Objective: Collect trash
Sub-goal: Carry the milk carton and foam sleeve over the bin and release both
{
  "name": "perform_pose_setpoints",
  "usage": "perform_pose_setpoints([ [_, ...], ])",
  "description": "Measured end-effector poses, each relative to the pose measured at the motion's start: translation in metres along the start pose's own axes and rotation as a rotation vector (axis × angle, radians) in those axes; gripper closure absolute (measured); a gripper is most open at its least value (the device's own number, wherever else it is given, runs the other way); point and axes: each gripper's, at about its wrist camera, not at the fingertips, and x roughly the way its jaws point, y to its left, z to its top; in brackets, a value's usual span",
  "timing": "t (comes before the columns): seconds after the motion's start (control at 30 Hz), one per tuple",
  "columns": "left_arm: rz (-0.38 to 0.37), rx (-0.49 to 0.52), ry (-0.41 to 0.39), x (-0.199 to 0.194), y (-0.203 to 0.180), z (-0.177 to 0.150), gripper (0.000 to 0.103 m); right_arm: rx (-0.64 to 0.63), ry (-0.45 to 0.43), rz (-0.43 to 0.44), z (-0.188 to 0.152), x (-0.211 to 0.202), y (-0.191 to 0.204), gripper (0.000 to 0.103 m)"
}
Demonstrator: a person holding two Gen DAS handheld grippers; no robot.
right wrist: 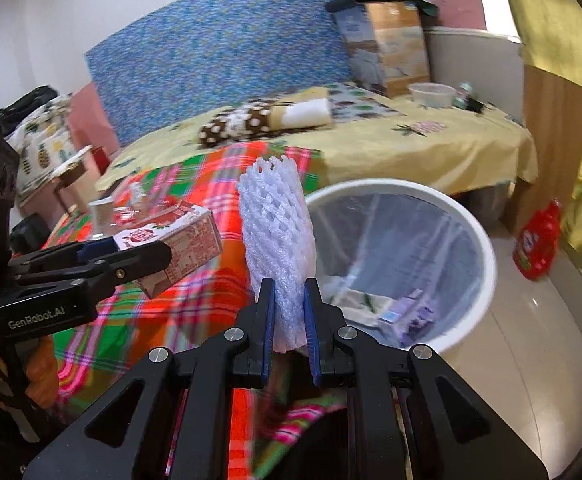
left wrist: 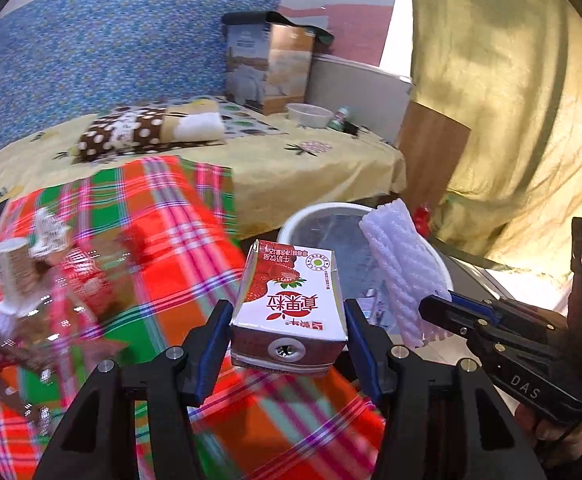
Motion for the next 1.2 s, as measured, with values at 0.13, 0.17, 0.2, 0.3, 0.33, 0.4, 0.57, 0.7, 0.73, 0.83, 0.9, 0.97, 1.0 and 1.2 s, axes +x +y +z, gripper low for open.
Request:
perform_pose_setpoints([
  [0.13, -0.044, 0.022, 0.021, 0.022, -0.016, 0.006, 0.047, 0.037, 0.027, -0.046, 0.000, 0.005, -0.014, 0.087],
  [0.17, -0.053, 0.030, 0.026, 0.028, -0.020, 0.008, 0.047, 0.049, 0.036, -0.059, -0.001, 0.007, -0.019, 0.087],
  [0.2, -0.057, 0.035, 0.032, 0.033, -0.024, 0.008, 0.047, 0.054, 0.041, -0.064, -0.001, 0.008, -0.022, 0.087],
  [0.3, -0.070, 0.044, 0.057, 0.051, -0.033, 0.010, 0.047, 0.068, 0.061, -0.085, -0.001, 0.011, -0.030, 0.087],
  [0.33, -0.074, 0.048, 0.062, 0.055, -0.035, 0.011, 0.047, 0.069, 0.066, -0.084, -0.001, 0.012, -0.032, 0.087],
  [0.4, -0.081, 0.055, 0.073, 0.064, -0.039, 0.010, 0.047, 0.064, 0.072, -0.085, 0.000, 0.013, -0.034, 0.087],
  [0.57, -0.084, 0.054, 0.105, 0.085, -0.044, 0.012, 0.047, 0.065, 0.094, -0.100, 0.003, 0.019, -0.040, 0.086],
  [0.7, -0.078, 0.048, 0.118, 0.091, -0.044, 0.012, 0.047, 0.070, 0.116, -0.112, 0.002, 0.023, -0.046, 0.083],
  [0.73, -0.081, 0.044, 0.120, 0.092, -0.044, 0.012, 0.047, 0.073, 0.115, -0.115, 0.003, 0.024, -0.049, 0.080],
  [0.83, -0.083, 0.043, 0.120, 0.093, -0.044, 0.013, 0.047, 0.076, 0.102, -0.113, 0.002, 0.022, -0.050, 0.073],
  [0.9, -0.083, 0.042, 0.121, 0.094, -0.044, 0.014, 0.047, 0.076, 0.093, -0.110, 0.002, 0.020, -0.050, 0.072],
  [0.97, -0.083, 0.043, 0.117, 0.093, -0.043, 0.014, 0.046, 0.079, 0.085, -0.103, 0.003, 0.018, -0.050, 0.072],
  [1.0, -0.083, 0.042, 0.114, 0.092, -0.043, 0.015, 0.046, 0.081, 0.083, -0.103, 0.003, 0.017, -0.050, 0.072],
  [1.2, -0.072, 0.039, 0.098, 0.083, -0.041, 0.015, 0.046, 0.082, 0.053, -0.086, 0.002, 0.006, -0.045, 0.072],
])
